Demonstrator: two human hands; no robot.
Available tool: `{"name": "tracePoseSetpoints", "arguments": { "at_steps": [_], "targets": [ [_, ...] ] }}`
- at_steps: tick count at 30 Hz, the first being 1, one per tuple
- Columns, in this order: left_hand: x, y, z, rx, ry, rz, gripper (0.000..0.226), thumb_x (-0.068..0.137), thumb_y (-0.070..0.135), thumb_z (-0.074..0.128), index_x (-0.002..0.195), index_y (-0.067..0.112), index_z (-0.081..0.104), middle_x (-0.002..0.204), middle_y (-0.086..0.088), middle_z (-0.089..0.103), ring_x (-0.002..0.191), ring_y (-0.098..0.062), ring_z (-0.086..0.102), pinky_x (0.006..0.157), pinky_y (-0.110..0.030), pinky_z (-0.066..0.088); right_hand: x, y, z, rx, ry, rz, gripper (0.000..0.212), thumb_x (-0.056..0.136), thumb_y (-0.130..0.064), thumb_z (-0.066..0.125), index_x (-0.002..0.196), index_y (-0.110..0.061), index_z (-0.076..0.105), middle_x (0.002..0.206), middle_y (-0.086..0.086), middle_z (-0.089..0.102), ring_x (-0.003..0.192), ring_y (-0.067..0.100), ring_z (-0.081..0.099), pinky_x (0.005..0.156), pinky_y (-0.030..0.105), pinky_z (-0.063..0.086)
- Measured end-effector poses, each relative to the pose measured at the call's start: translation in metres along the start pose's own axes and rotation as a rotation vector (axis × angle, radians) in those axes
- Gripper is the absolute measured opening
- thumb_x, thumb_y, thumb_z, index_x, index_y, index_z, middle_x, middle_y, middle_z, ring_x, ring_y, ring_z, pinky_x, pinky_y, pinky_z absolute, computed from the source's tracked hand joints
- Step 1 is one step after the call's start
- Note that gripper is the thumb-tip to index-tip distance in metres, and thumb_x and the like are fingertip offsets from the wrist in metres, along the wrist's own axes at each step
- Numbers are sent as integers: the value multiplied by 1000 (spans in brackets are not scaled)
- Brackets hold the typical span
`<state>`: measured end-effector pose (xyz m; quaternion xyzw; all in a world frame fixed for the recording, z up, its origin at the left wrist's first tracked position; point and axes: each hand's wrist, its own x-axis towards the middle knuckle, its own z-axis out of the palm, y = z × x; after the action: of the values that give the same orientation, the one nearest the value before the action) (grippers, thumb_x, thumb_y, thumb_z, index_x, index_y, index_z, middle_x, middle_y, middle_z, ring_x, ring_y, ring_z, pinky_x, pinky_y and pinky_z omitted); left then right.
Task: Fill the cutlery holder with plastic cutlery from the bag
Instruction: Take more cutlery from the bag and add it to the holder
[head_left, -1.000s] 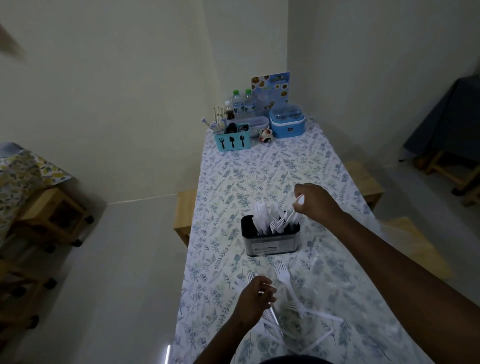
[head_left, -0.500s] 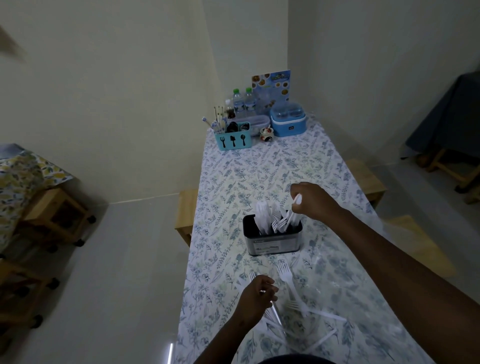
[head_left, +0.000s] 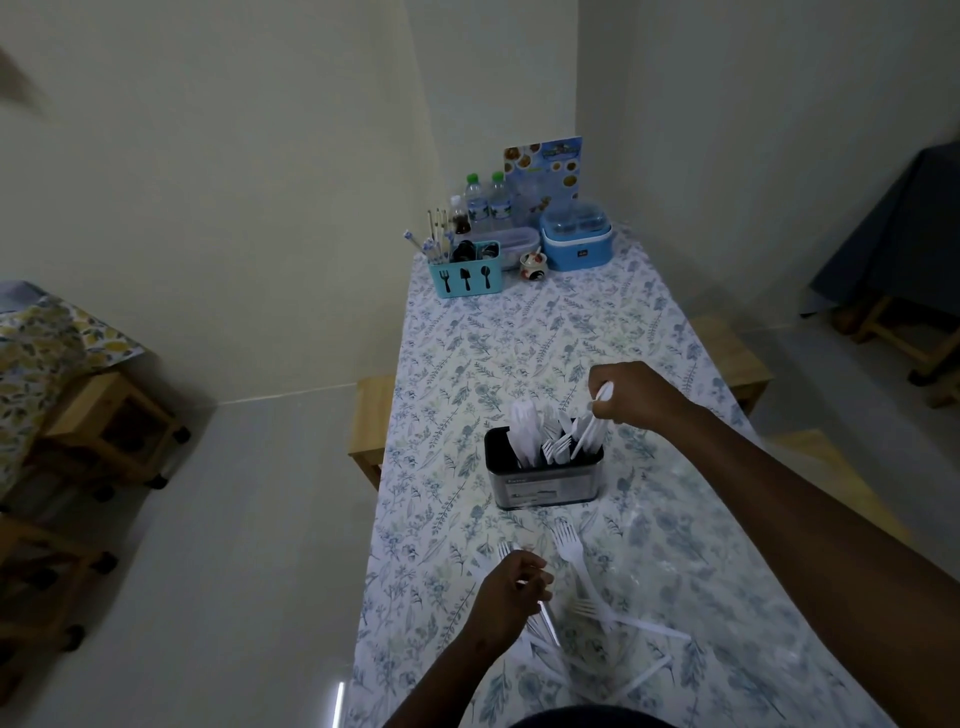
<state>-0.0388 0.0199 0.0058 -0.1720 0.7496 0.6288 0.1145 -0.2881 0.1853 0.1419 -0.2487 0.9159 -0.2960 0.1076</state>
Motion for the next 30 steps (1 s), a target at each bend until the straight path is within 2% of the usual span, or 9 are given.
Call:
{"name": "tracePoseSetpoints", "arguments": {
  "at_steps": [6, 12, 16, 20, 24, 28, 30],
  "targets": [
    [-2, -4, -2, -11, 8, -4, 30, 88, 39, 62, 104, 14, 60, 102, -7, 70, 87, -19, 70, 73, -29, 53, 5, 3, 4, -98, -23, -15, 32, 71, -11, 69, 59, -30, 46, 63, -10, 51, 60, 10, 48, 49, 22, 30],
    [-2, -3, -2, 19, 0, 1, 25, 94, 33, 59, 107, 12, 59, 104, -6, 70, 88, -18, 70, 74, -28, 53, 12, 2, 12, -139, -135, -34, 36, 75, -4, 62, 58, -32, 47, 67, -12, 49, 66, 10, 48, 54, 22, 33],
    [-1, -1, 0, 14, 3, -7, 21, 95, 28, 57, 107, 11, 59, 104, -8, 69, 86, -14, 70, 72, -24, 52, 15, 6, 29, -157, -170, -37, 21, 80, -2, 56, 70, -21, 55, 77, -3, 54, 76, 18, 54, 63, 27, 42],
    [1, 2, 0, 0, 3, -15, 21, 94, 29, 59, 107, 12, 59, 105, -7, 70, 87, -15, 70, 73, -24, 52, 12, 13, 46, -160, -196, -27, 15, 84, -3, 50, 78, -14, 59, 86, 7, 62, 78, 21, 56, 62, 28, 40],
    [3, 1, -1, -14, 2, -25, 20, 94, 28, 60, 107, 13, 60, 105, -8, 70, 88, -18, 70, 73, -25, 52, 7, 12, 48, -150, -176, -40, 16, 88, -3, 47, 80, -15, 55, 87, 8, 59, 78, 19, 51, 65, 27, 35],
    [4, 0, 0, -8, 0, -30, 19, 95, 29, 59, 107, 13, 60, 105, -7, 70, 87, -16, 70, 72, -23, 51, 3, 15, 36, -112, -34, -94, 6, 85, -11, 59, 90, -13, 63, 84, 7, 66, 77, 22, 60, 67, 34, 47],
    [5, 0, 0, -7, -5, -28, 20, 95, 29, 58, 107, 14, 59, 106, -8, 70, 87, -15, 69, 71, -23, 51, 3, 14, 27, -103, 2, -111, 6, 84, -14, 63, 89, -16, 62, 80, 4, 65, 74, 21, 60, 63, 32, 46]
  ]
}}
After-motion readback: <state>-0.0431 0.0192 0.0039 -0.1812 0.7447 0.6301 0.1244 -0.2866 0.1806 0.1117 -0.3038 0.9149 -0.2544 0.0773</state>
